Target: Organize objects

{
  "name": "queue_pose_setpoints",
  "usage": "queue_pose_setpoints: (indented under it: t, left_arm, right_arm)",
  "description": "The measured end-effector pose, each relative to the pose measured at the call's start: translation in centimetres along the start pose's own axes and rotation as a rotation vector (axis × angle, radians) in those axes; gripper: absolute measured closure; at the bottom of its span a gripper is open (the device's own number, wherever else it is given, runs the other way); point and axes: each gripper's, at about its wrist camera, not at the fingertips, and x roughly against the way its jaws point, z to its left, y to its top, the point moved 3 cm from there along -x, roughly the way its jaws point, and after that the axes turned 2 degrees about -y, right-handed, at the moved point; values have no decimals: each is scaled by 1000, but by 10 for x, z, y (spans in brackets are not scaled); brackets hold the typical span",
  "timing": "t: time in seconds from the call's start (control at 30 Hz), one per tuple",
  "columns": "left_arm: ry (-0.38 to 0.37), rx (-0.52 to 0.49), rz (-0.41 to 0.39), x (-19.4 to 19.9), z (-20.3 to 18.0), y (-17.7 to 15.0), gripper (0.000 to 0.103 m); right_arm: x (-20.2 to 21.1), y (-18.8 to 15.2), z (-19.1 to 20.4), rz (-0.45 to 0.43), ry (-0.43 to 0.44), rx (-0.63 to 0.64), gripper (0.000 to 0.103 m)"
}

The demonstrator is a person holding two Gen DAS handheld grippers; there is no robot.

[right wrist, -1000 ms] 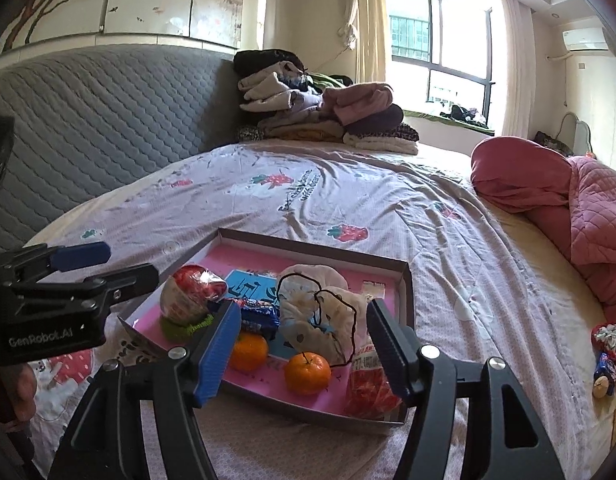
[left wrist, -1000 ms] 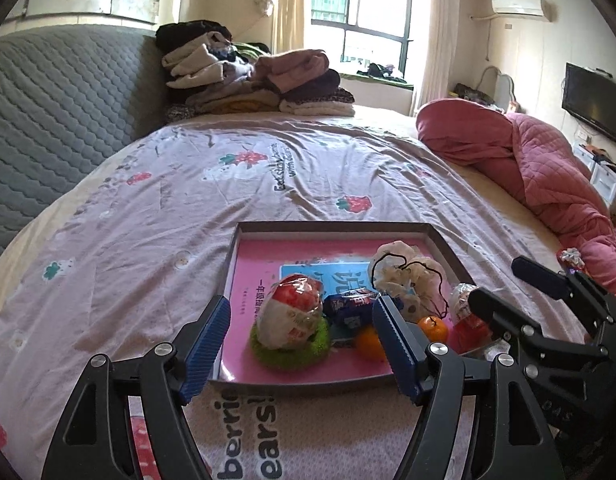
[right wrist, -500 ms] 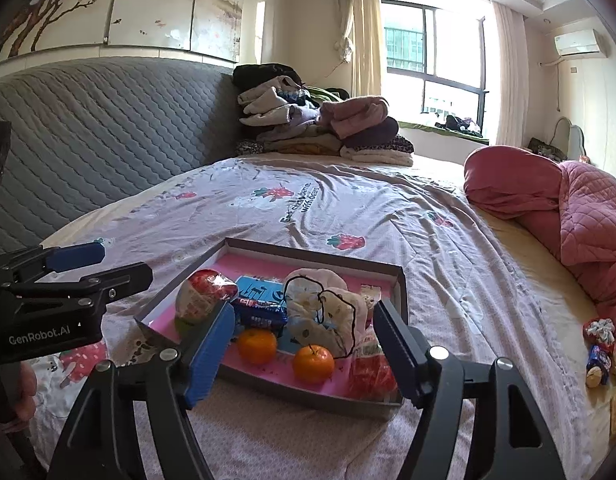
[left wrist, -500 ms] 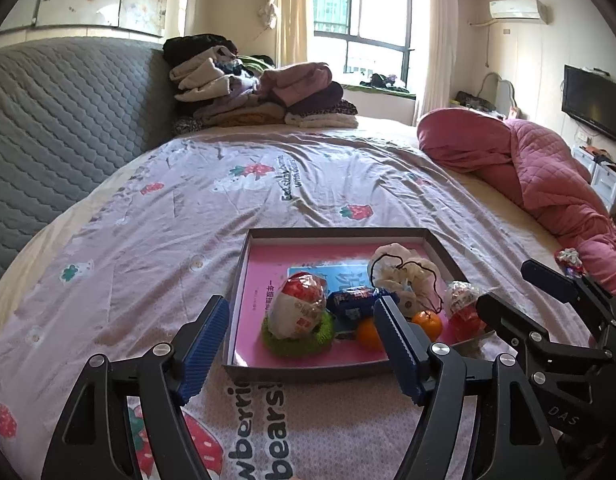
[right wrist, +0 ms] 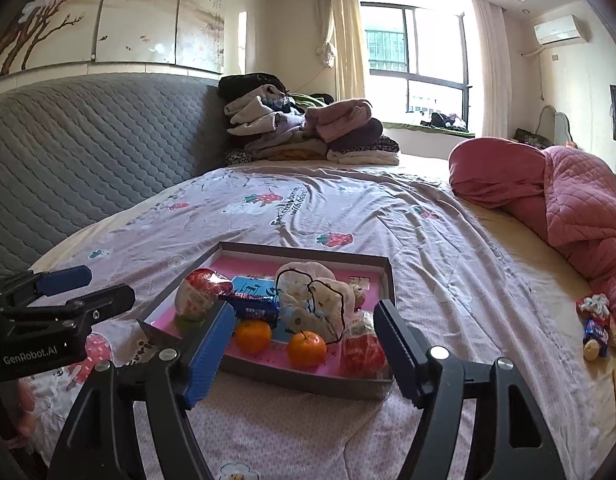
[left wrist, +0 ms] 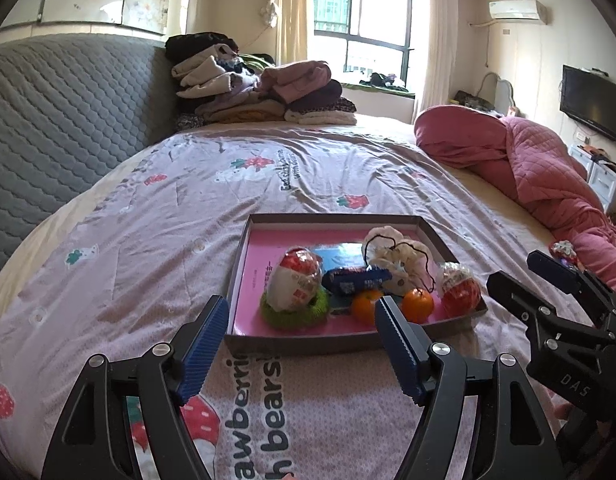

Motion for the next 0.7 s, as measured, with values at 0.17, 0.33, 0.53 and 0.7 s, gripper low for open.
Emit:
queue_pose_setpoints:
  t: [0.17,0.33,0.53,0.7]
  left_arm:
    - [6,-6,14,0,0,-12,27]
    - [6,2,25,-2,1,-19,27]
    - [23,12,16,-3,5,-26,27]
    - [30,27,21,-6,13,-30,27]
  right_arm:
    - [8,-7,1,-6,-1,-3,31]
    - [12,-15,5,-3,3,-8,31]
    - [12,-21,8,-1,3,-19,31]
    - [11,-25,13,3,0,-11,31]
